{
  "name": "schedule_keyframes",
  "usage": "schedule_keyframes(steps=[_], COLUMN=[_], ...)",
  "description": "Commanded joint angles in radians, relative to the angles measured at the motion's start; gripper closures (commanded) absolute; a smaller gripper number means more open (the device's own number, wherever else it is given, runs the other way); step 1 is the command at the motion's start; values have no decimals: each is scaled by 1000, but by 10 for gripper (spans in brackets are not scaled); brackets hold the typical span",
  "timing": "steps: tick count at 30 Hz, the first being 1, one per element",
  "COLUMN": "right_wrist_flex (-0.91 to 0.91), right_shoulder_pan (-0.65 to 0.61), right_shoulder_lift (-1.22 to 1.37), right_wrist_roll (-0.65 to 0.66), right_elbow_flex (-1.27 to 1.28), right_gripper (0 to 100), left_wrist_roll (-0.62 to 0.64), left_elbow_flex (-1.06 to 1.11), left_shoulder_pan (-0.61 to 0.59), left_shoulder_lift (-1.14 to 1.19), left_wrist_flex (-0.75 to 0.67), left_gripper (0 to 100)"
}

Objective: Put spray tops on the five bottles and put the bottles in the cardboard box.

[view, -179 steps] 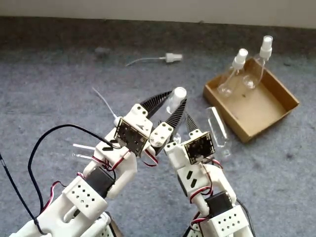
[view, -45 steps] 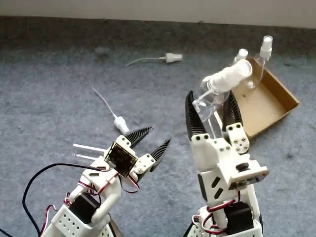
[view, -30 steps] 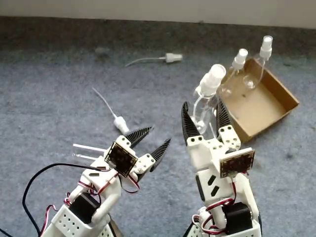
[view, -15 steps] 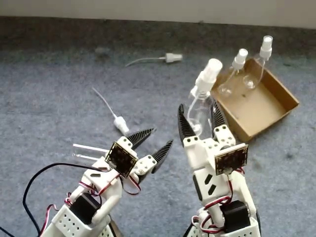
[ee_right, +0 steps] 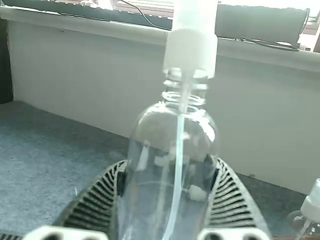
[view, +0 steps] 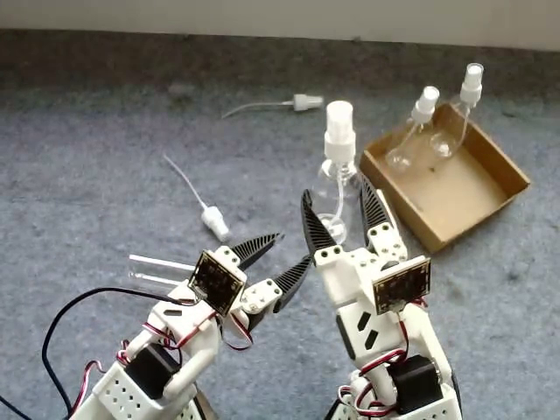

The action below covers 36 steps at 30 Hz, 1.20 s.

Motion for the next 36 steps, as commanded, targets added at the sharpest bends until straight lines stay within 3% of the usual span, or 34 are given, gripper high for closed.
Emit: schedule_keyframes(steps=[1,5,12,15,23,27,36], right_wrist_flex=[7,7,7,4,2,1,1], right_shoulder_pan=[-12,-12,-13,-16,-19,-21,-182], right_shoulder_lift=[-15,-15,-15,-15,-15,-15,-15], right_wrist_roll=[3,3,0,0,0,2,2], right_elbow_flex=[-76,-94,-31,21,176,208,213], right_gripper=[927,927,927,927,927,926,926], left_wrist_roll=[8,6,6,8,8,8,8], left_elbow_flex=[21,21,-24,-25,-31,-42,-189], left_shoulder_pan=[18,1,-246,-298,-297,-298,-297], left_shoulder_lift=[-7,-7,-7,-7,-7,-4,4], left_wrist_flex=[-26,-29,-97,-161,-399,-436,-436], left_gripper=[850,850,850,850,860,998,993])
